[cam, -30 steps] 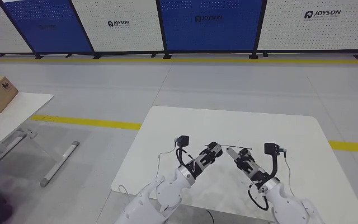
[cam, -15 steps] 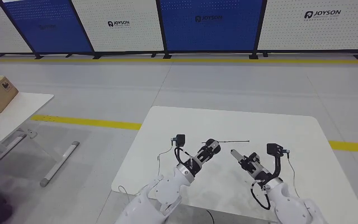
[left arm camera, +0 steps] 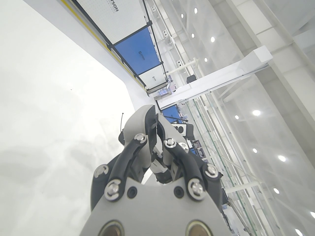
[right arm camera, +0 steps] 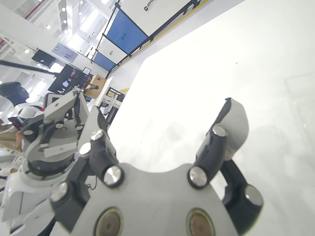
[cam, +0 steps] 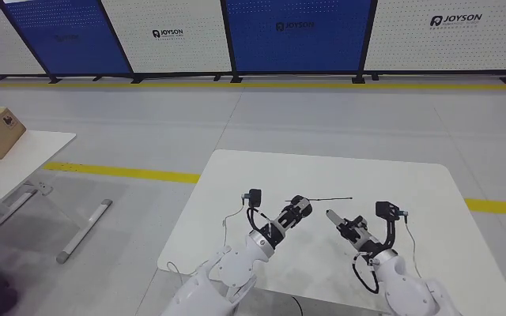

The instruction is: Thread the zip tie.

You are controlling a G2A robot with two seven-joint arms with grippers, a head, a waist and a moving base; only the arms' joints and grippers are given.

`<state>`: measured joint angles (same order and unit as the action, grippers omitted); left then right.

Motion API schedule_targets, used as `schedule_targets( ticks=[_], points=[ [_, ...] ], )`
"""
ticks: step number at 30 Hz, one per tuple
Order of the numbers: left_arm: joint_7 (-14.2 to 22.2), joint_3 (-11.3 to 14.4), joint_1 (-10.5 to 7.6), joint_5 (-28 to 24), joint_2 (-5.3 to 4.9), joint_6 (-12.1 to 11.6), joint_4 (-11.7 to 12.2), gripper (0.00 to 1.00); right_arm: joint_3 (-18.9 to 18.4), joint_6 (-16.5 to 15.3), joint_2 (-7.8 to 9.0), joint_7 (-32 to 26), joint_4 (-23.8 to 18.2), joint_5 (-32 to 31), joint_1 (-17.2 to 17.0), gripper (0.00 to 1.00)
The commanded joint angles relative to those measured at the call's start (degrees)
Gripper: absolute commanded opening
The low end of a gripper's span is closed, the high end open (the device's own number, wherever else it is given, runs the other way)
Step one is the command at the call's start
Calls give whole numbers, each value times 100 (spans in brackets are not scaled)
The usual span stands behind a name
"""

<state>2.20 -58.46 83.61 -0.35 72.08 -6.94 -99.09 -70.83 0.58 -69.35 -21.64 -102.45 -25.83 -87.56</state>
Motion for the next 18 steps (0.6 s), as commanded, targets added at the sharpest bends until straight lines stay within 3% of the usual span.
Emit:
schedule_targets(
  ticks=[1, 3, 4, 6, 10, 18],
  points=[
    [0, 0, 0, 0, 0, 0, 0, 0, -76, -98, 13, -103, -42, 127, -35, 100],
    [0, 0, 0, 0, 0, 0, 0, 0, -133, -150, 24, -127, -98, 161, -83, 71],
    [0, 0, 0, 0, 0, 0, 0, 0, -144, -150, 26, -119, -115, 162, -99, 68],
    [-28, 6, -8, 85, 0, 15, 13, 0, -149, -162, 28, -126, -146, 181, -118, 48],
    [-143, 68, -5, 427, 3, 50, 34, 0, -153, -237, 34, -203, -214, 261, -149, 40],
    [-245, 162, -10, 961, 6, 177, 82, 0, -205, -308, 50, -287, -343, 330, -184, 42]
  ],
)
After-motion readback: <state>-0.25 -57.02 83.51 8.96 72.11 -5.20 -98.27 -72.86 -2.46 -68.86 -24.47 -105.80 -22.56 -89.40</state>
